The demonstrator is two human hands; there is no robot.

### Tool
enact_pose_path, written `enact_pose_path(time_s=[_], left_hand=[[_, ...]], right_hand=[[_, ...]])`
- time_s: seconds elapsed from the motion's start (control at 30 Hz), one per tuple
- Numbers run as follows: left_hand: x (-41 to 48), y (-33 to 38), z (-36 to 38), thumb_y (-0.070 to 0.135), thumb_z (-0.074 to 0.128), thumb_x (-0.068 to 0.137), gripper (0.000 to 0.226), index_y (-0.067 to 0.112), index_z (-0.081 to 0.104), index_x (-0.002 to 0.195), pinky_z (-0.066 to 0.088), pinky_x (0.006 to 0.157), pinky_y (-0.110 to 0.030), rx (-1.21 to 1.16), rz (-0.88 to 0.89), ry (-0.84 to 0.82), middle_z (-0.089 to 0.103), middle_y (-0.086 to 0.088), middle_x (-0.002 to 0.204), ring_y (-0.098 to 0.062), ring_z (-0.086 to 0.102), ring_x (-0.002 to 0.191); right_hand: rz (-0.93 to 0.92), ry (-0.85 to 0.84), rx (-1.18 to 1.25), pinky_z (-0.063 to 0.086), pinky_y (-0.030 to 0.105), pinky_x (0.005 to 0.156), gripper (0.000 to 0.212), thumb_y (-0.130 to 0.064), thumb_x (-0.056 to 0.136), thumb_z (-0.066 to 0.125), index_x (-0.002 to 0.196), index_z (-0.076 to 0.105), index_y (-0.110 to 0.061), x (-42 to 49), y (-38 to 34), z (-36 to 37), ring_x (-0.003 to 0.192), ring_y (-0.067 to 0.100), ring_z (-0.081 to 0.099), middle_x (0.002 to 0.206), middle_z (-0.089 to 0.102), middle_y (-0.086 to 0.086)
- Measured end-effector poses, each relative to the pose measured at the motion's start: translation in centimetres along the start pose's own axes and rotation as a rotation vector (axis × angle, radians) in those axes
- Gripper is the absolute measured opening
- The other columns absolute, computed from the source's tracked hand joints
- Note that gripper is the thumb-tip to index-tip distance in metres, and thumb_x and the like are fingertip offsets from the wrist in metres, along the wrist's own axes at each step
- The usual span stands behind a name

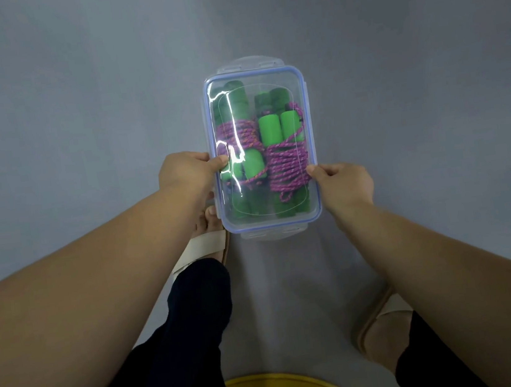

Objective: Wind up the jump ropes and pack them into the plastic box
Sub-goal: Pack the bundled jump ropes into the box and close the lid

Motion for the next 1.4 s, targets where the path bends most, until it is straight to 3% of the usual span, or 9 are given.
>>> enact_pose_path(time_s=[0.17,0.43,0.57,0.67,0.8,0.97,1.17,1.27,1.4], left_hand=[[0.0,-0.1,0.1,0.022,0.076,0.078,0.040,0.007,0.063,0.113,0.056,0.081,-0.044,-0.034,-0.009,-0.041,0.067,-0.012,0.106,-0.030,0.066,0.094],[0.0,-0.7,-0.3,0.023,0.077,0.077,0.040,0.007,0.064,0.111,0.057,0.082,-0.043,-0.081,-0.010,-0.088,0.068,-0.011,0.104,-0.024,0.067,0.091],[-1.6,-2.6,-0.2,0.014,0.072,0.081,0.055,0.010,0.052,0.133,0.058,0.072,-0.029,-0.106,-0.003,-0.121,0.064,-0.004,0.101,-0.022,0.065,0.090],[-2.4,-3.7,-0.1,0.012,0.072,0.080,0.062,0.009,0.047,0.136,0.055,0.083,-0.050,-0.154,-0.097,-0.180,0.062,-0.016,0.118,-0.036,0.064,0.102],[-2.4,-4.0,-0.3,0.014,0.069,0.084,0.052,0.004,0.050,0.130,0.057,0.077,-0.046,-0.178,-0.156,-0.198,0.061,-0.017,0.120,-0.033,0.065,0.101],[-2.6,-3.6,0.4,0.023,0.060,0.091,0.048,0.014,0.045,0.136,0.057,0.074,-0.041,-0.116,-0.061,-0.133,0.056,-0.006,0.124,-0.028,0.064,0.096],[-2.6,-3.0,1.2,0.026,0.057,0.093,0.043,0.016,0.044,0.133,0.051,0.092,-0.049,0.031,-0.025,-0.169,0.050,-0.008,0.130,-0.031,0.057,0.110],[-2.1,-2.2,1.5,0.018,0.061,0.090,0.055,0.014,0.036,0.139,0.045,0.099,-0.037,0.123,0.021,-0.149,0.045,-0.010,0.137,-0.029,0.051,0.117],[-1.5,2.0,2.4,0.004,0.063,0.081,0.090,0.026,0.010,0.150,0.036,0.102,-0.033,0.374,0.269,-0.057,0.016,-0.007,0.153,-0.028,0.031,0.135]], right_hand=[[0.039,-0.062,0.072,0.052,0.041,0.090,0.030,-0.033,0.089,0.060,0.105,0.070,-0.009,0.2,0.1,0.4,0.092,0.026,0.066,0.099,0.071,0.010],[0.069,-0.091,0.165,0.051,0.041,0.091,0.025,-0.030,0.090,0.059,0.098,0.068,-0.008,0.3,0.4,0.8,0.090,0.023,0.064,0.089,0.068,0.005],[0.032,-0.085,0.115,0.050,0.038,0.084,0.019,-0.029,0.093,0.053,0.085,0.061,-0.013,0.2,0.2,1.2,0.080,0.020,0.057,0.071,0.057,-0.002],[0.034,-0.091,0.149,0.048,0.040,0.095,0.027,-0.030,0.093,0.054,0.108,0.061,-0.008,0.3,0.4,1.3,0.097,0.023,0.060,0.099,0.064,0.004],[0.072,-0.163,0.213,0.044,0.044,0.102,0.046,-0.031,0.092,0.055,0.129,0.050,-0.005,0.0,0.9,1.6,0.112,0.024,0.057,0.124,0.059,0.010],[0.098,-0.254,0.197,0.048,0.038,0.079,0.025,-0.034,0.092,0.052,0.080,0.058,-0.013,0.5,1.8,1.9,0.082,0.023,0.054,0.089,0.062,0.013],[0.178,-0.342,0.244,0.054,0.041,0.079,0.024,-0.031,0.093,0.052,0.075,0.051,-0.015,-0.7,2.6,0.5,0.070,0.016,0.055,0.079,0.057,0.007],[0.131,-0.294,0.236,0.053,0.041,0.086,0.017,-0.018,0.087,0.062,0.100,0.055,-0.010,0.3,1.7,-0.4,0.082,0.018,0.059,0.093,0.060,0.006],[-0.031,-0.210,0.199,0.043,0.041,0.101,0.076,-0.018,0.084,0.062,0.146,0.018,-0.011,3.2,-2.3,-1.0,0.108,0.021,0.055,0.119,0.055,0.007]])
Point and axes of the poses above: each hand's wrist, its own x-axis towards the middle knuckle, its own z-axis out of the palm, y = z × x, the point moved 4 cm from there along x, towards the middle knuckle
